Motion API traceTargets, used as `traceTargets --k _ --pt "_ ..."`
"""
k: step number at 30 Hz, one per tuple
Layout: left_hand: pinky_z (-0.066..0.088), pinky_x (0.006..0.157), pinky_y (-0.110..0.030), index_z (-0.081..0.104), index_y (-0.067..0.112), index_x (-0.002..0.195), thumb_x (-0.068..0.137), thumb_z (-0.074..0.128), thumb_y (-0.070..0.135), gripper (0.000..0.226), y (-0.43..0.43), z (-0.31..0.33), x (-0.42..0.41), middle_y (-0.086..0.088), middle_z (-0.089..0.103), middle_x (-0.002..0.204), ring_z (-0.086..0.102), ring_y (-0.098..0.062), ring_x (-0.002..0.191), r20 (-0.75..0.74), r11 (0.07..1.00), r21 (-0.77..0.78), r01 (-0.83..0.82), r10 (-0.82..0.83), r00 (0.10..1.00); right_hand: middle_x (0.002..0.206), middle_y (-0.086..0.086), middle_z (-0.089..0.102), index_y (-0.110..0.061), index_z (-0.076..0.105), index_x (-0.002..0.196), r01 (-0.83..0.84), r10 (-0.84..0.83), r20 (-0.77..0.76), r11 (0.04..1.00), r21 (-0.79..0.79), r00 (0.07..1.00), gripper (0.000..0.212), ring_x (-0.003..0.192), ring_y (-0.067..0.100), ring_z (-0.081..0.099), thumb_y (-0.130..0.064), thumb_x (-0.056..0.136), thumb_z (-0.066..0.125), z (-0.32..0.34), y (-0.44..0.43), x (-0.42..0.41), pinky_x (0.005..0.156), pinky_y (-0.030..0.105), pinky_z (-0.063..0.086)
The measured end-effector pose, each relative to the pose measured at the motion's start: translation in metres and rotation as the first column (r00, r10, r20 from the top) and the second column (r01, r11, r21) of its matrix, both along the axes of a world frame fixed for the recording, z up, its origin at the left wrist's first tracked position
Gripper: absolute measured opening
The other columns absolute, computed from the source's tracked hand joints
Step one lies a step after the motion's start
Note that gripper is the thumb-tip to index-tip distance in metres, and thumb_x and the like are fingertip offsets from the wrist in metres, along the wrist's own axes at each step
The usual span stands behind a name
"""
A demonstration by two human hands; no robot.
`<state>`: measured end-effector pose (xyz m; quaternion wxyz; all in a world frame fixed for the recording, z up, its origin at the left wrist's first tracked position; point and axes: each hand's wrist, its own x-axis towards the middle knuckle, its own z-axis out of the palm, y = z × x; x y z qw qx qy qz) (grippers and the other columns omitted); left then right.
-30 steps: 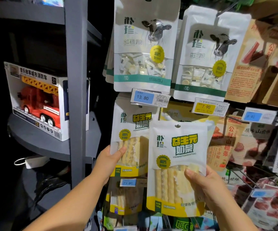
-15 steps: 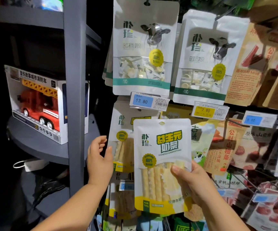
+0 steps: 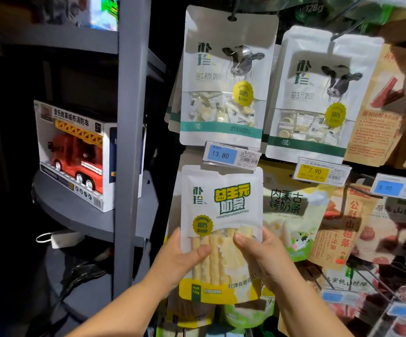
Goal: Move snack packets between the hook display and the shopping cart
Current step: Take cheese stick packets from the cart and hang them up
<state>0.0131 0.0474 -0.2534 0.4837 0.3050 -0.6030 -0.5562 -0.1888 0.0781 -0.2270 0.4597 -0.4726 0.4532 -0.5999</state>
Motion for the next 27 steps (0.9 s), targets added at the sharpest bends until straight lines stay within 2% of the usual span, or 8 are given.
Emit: traceTargets --k 2,6,9,12,15,19,23,27 --pt "0.048 0.096 -0.053 0.057 0.020 0.120 0.057 0.081 0.045 0.072 -0.002 0.001 0.001 -0.002 0.071 0.112 0.066 -0.023 0.106 0.007 0.999 -0.008 -0.041 0.041 0.999 0.105 0.019 0.073 -0.004 0.067 0.110 -0.023 0.023 0.033 1.000 -0.006 0.999 0.093 0.099 0.033 0.070 -0.042 0.031 0.099 0.000 -0.004 0.004 0.080 0.035 0.056" --pt "0.051 0.094 -0.049 0.061 0.018 0.113 0.056 0.078 0.042 0.065 -0.006 0.002 0.001 -0.002 0.073 0.106 0.068 -0.021 0.100 0.004 0.996 -0.003 -0.085 0.085 0.996 0.110 0.021 0.071 -0.003 0.065 0.113 -0.045 0.045 0.050 0.999 0.000 0.998 0.093 0.104 0.037 0.068 -0.040 0.035 0.098 0.000 -0.009 0.010 0.086 0.041 0.054" --pt "0.051 0.093 -0.048 0.062 0.020 0.111 0.055 0.077 0.043 0.062 -0.008 0.001 0.001 -0.001 0.073 0.104 0.069 -0.020 0.099 0.002 0.995 0.004 -0.099 0.099 0.995 0.108 0.021 0.072 -0.001 0.063 0.115 -0.037 0.036 0.076 0.999 0.010 0.996 0.092 0.101 0.034 0.069 -0.036 0.038 0.098 0.001 -0.012 0.011 0.078 0.034 0.057" --pt "0.051 0.093 -0.047 0.061 0.022 0.113 0.056 0.078 0.045 0.063 -0.010 0.002 0.002 0.001 0.073 0.106 0.068 -0.019 0.100 0.013 0.994 0.004 -0.112 0.112 0.994 0.104 0.019 0.073 -0.001 0.064 0.112 -0.041 0.040 0.068 0.999 0.005 0.997 0.077 0.095 0.031 0.071 -0.028 0.047 0.094 0.001 -0.014 0.012 0.074 0.030 0.057" --pt "0.052 0.092 -0.047 0.061 0.022 0.114 0.057 0.080 0.044 0.064 -0.013 0.003 0.003 0.001 0.072 0.106 0.068 -0.018 0.100 0.012 0.992 0.012 -0.123 0.123 0.992 0.100 0.017 0.074 0.000 0.064 0.110 -0.038 0.036 0.079 0.999 0.020 0.996 0.045 0.090 0.026 0.073 -0.007 0.068 0.079 0.002 -0.016 0.012 0.071 0.025 0.057" --pt "0.055 0.086 -0.034 0.061 0.026 0.110 0.063 0.077 0.035 0.050 -0.018 0.003 0.002 0.007 0.073 0.101 0.069 -0.012 0.095 0.038 0.990 -0.008 -0.141 0.141 0.989 0.102 0.019 0.073 0.000 0.065 0.108 -0.050 0.050 0.093 0.999 -0.003 0.994 0.071 0.090 0.026 0.073 -0.021 0.047 0.094 0.001 -0.019 0.012 0.070 0.024 0.057" --pt "0.055 0.086 -0.038 0.060 0.026 0.110 0.063 0.076 0.036 0.050 -0.024 0.000 0.001 0.005 0.073 0.101 0.069 -0.013 0.094 0.052 0.990 0.006 -0.138 0.137 0.989 0.100 0.016 0.074 0.001 0.062 0.111 -0.014 0.013 0.079 1.000 0.016 0.997 0.031 0.090 0.024 0.073 0.004 0.080 0.068 0.002 -0.022 0.012 0.071 0.022 0.057" --pt "0.054 0.088 -0.044 0.061 0.024 0.112 0.073 0.079 0.028 0.043 -0.035 -0.001 -0.001 0.004 0.073 0.101 0.070 -0.014 0.094 0.071 0.985 0.030 -0.172 0.169 0.983 0.106 0.018 0.073 -0.001 0.064 0.112 0.013 -0.015 0.042 0.999 0.045 0.999 0.027 0.097 0.028 0.071 0.005 0.086 0.063 0.000 -0.034 0.013 0.078 0.029 0.057"
